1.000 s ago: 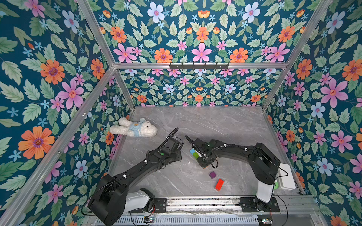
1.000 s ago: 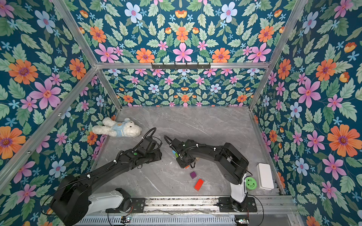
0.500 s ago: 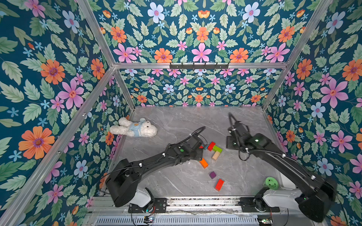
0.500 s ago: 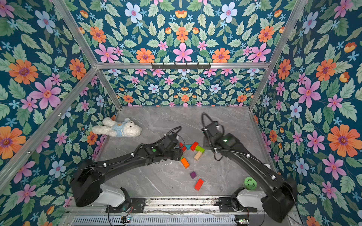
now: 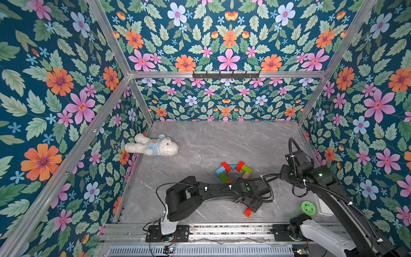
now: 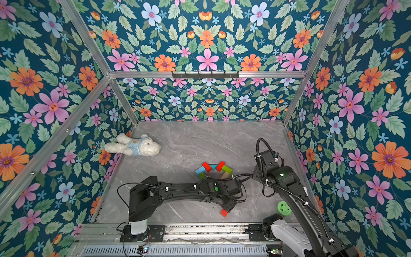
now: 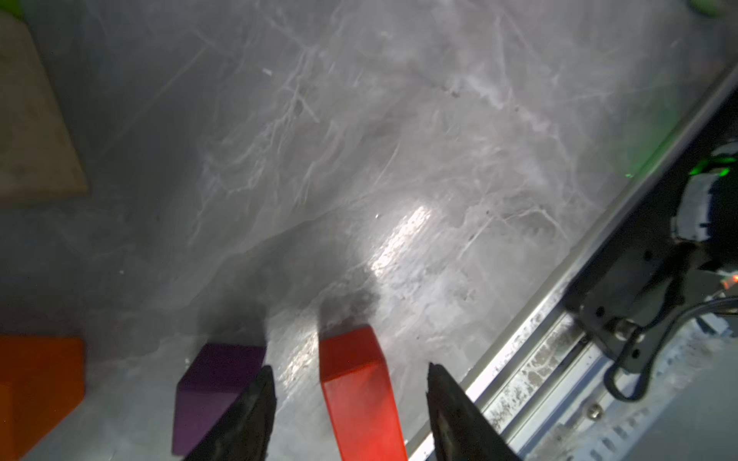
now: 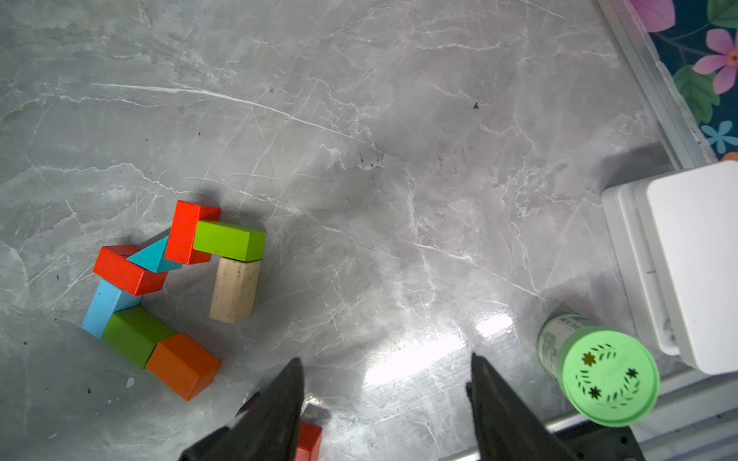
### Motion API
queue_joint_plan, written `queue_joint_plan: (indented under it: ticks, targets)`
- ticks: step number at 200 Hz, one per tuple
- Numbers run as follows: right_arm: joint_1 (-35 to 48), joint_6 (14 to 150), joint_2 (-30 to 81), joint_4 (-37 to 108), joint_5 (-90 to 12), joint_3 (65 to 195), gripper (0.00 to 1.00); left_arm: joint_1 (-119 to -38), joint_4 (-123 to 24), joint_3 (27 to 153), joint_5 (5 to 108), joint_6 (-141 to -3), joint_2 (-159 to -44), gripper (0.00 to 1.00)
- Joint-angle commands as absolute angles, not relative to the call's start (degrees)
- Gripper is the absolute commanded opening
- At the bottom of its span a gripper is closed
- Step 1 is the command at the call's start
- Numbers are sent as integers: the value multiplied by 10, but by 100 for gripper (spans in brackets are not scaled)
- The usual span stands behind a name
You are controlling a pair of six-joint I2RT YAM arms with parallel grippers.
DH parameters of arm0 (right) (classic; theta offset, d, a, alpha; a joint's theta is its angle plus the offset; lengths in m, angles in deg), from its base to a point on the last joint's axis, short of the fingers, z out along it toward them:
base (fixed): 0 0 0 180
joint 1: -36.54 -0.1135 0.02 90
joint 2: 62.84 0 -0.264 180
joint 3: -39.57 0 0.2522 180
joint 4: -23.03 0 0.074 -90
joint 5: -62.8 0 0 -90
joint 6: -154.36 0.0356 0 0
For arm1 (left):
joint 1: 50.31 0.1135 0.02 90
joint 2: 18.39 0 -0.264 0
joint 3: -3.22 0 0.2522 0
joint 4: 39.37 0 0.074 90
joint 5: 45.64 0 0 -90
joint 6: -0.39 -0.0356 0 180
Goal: Assemble a heart with building blocks
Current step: Pick up the building block from the center of the board.
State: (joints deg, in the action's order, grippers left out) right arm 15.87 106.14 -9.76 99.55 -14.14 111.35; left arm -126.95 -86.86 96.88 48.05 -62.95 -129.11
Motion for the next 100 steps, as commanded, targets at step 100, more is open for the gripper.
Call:
queue_joint_plan:
  ticks: [100]
  targets:
    - [171, 1057, -106, 1022, -140, 1123, 65, -1275, -913, 989, 546, -644, -1328, 46]
